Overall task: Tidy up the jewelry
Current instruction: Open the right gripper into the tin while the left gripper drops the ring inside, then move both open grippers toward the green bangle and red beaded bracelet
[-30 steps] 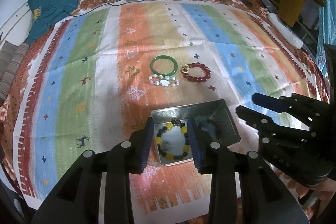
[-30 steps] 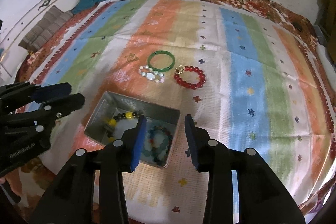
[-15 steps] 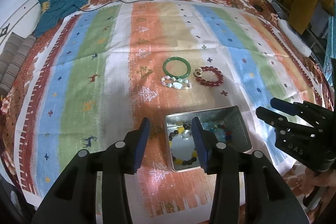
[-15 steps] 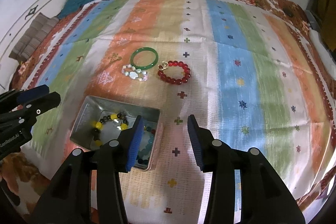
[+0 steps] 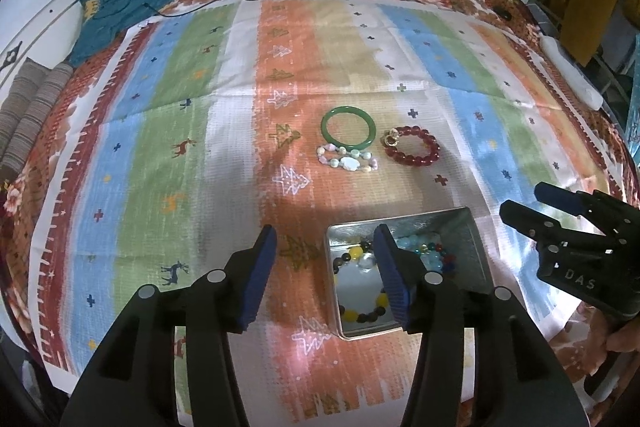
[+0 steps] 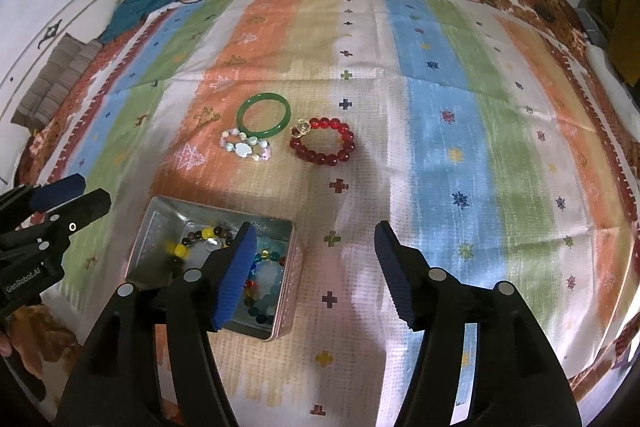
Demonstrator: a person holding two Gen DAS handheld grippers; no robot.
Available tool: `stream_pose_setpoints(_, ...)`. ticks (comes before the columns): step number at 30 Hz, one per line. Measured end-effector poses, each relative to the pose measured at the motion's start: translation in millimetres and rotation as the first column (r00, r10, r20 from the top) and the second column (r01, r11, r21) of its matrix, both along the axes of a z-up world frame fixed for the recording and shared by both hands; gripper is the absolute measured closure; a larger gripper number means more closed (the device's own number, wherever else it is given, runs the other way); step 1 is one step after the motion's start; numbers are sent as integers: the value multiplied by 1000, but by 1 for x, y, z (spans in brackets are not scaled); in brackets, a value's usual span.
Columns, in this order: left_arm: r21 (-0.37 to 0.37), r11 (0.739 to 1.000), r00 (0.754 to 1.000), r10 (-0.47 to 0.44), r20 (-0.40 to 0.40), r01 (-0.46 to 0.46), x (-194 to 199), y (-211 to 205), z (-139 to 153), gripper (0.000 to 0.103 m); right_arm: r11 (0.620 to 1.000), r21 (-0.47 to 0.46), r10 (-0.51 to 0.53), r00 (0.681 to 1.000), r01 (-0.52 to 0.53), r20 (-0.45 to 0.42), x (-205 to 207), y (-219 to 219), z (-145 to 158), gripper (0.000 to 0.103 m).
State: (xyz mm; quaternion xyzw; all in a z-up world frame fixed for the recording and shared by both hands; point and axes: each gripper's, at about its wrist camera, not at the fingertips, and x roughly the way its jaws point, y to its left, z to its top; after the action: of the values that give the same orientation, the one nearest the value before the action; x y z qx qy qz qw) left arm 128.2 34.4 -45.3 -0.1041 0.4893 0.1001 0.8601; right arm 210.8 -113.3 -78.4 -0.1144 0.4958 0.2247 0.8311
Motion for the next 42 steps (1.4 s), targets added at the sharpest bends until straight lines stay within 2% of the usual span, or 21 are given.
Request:
stream_pose_setpoints(17,61,998,999,-3,-42,5,25,5,-9,42,999,-42,-23,1000,23,-16,26,5,-11,27)
stream_pose_setpoints(26,72,997,998,0,-64,5,46,13,-16,42,998,-53,-39,999,38,-28,48,11,-17,27)
stream_pose_setpoints(34,69,998,995,9,-98,-2,72,21,-33,42,997,-61,-55,997,52,-50,69,14,-25,27)
stream_pose_setpoints(42,43,999,994,-3,-108,7,97,26,-45,41,995,-85,-63,995,56,-74,90,20,-40,27)
